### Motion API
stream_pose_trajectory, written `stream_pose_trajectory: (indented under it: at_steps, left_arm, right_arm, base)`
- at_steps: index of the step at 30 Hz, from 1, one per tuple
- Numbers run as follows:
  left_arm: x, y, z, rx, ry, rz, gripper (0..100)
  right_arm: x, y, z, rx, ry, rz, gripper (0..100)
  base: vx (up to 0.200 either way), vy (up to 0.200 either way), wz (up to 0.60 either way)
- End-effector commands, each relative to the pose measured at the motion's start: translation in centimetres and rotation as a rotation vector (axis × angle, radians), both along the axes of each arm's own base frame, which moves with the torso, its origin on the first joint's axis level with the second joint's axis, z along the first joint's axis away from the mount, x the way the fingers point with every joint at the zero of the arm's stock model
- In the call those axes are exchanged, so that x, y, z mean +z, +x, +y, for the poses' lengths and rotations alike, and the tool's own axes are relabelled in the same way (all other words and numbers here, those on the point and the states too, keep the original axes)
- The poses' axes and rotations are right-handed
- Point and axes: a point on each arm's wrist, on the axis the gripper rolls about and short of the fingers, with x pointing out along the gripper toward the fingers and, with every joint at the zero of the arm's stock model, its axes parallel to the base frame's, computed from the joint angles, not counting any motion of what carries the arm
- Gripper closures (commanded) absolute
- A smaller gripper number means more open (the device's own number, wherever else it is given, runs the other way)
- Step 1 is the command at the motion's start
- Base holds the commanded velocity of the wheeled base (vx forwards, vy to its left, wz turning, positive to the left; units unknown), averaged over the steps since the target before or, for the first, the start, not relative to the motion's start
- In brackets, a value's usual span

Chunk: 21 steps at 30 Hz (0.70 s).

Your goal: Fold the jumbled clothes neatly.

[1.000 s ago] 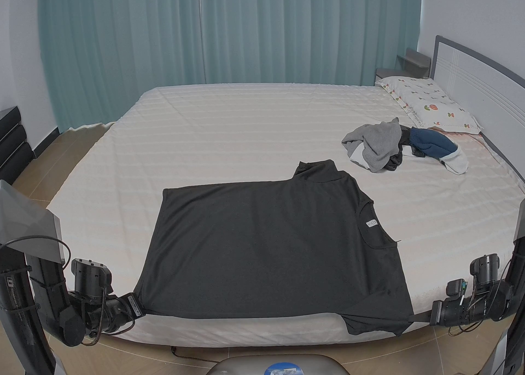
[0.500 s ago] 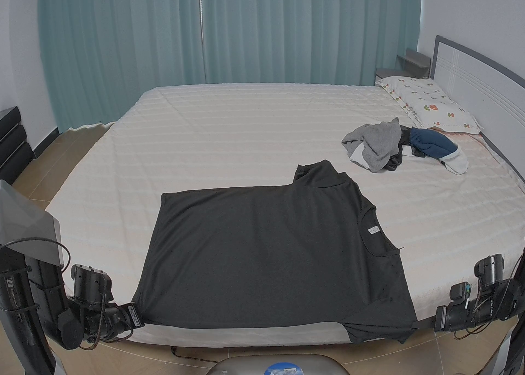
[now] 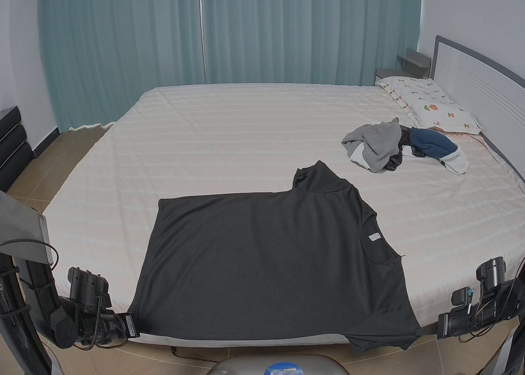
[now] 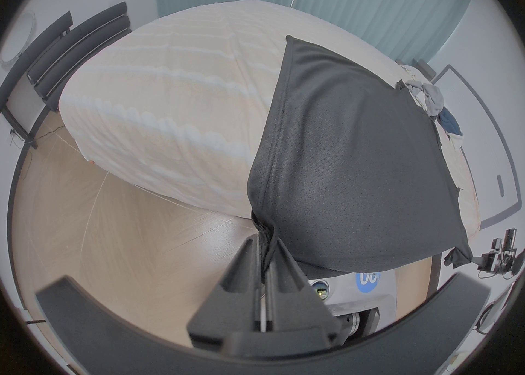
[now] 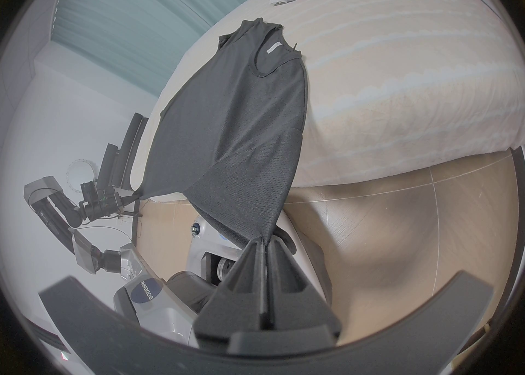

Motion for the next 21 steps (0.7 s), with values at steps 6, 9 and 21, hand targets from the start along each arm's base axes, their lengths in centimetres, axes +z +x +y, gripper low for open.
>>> stream_pose_trajectory:
  at_steps: [6, 9, 21]
  left_arm:
    - [0.7, -1.4, 0.1, -0.044, 0.028, 0.051, 100]
    - [0.7, -1.6, 0.1, -0.053, 0.032, 0.066, 100]
    - [3.1, 2.3, 0.2, 0.080, -0.056, -0.173, 100]
  right_arm:
    - [0.8, -1.2, 0.2, 0.021, -0.009, 0.001, 100]
    - [0.7, -1.3, 0.3, 0.032, -0.015, 0.003, 100]
    - [3.1, 3.1, -0.3, -0.053, -0.018, -0.165, 100]
  base:
    - [0.000, 0.000, 0.00]
    - [0.000, 0.000, 0.00]
    - [0.000, 0.000, 0.00]
